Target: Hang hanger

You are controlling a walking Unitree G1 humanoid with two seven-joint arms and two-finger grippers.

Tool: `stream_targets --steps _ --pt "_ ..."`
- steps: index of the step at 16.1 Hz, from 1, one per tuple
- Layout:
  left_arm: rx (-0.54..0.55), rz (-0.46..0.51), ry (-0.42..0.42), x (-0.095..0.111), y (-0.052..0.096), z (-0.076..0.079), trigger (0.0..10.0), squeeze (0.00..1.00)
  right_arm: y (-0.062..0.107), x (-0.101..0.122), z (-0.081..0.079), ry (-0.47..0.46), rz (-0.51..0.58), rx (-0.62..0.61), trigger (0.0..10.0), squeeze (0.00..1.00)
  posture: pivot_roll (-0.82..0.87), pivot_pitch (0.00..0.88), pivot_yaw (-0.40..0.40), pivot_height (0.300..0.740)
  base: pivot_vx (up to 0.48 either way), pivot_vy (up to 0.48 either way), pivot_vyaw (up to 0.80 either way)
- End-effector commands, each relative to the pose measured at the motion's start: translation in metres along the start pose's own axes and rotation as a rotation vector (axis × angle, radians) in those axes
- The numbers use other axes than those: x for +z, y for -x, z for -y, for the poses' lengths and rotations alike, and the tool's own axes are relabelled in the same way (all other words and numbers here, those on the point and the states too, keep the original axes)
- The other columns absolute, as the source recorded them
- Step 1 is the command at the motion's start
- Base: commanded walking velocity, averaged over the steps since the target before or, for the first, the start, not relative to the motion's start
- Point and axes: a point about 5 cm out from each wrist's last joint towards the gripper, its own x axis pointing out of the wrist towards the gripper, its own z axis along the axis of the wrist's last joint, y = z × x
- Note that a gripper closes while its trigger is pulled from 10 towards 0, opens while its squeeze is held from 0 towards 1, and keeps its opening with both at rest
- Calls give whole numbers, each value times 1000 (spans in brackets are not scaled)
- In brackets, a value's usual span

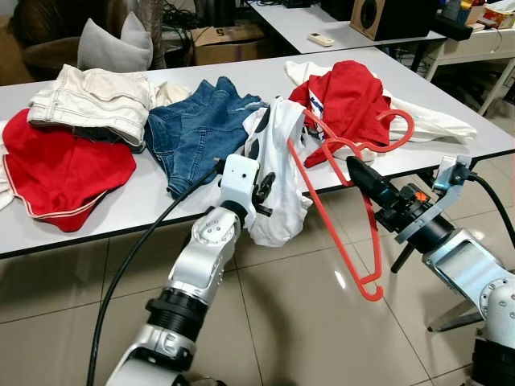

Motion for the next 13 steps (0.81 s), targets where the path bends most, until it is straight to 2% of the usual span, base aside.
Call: stream_targets --steps 1,4,6,7,10,11,12,13 --pt "-22 48 44 7 0 2 10000 0 2 3 -6 11 5 35 0 0 -266 0 4 740 0 0 0" --pt "-104 91 110 12 0 13 10000 0 3 3 -6 12 0 34 0 0 -270 0 4 740 0 0 0" --pt "-124 86 109 10 -1 16 10000 0 4 3 -7 15 -2 36 0 0 -273 0 2 740 0 0 0" --pt "-95 53 63 4 -4 13 10000 0 4 4 -8 16 -1 41 0 0 -273 0 1 740 0 0 0" --pt "-11 34 54 -1 -11 4 10000 0 3 5 -11 17 5 60 0 0 -277 0 1 740 0 0 0" --pt "-10 42 67 -1 -15 3 10000 384 3 6 -12 18 7 65 0 0 -277 0 1 740 0 0 0" --pt "-26 52 83 0 -17 5 10000 1000 2 6 -12 19 7 66 0 0 -277 0 1 740 0 0 0" --pt "-35 57 89 1 -19 7 10000 1000 3 6 -13 19 8 67 0 0 -287 0 4 740 0 0 0"
